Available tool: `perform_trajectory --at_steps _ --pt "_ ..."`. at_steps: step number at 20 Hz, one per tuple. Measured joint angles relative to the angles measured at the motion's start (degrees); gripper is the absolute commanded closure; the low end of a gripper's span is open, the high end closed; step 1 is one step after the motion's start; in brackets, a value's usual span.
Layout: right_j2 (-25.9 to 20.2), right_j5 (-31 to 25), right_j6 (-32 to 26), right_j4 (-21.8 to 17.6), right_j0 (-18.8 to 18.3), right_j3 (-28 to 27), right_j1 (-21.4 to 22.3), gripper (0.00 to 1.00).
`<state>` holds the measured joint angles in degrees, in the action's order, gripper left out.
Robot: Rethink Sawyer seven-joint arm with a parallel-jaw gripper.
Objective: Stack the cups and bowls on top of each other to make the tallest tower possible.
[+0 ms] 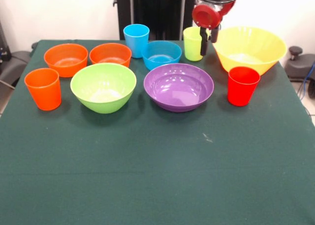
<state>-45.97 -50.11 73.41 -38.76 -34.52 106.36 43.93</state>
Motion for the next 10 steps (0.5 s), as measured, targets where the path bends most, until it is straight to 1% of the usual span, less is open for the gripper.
perform_trajectory --at_steps 10 --pt "0.46 0.14 0.0 0.13 0.34 0.79 0.01 0.0"
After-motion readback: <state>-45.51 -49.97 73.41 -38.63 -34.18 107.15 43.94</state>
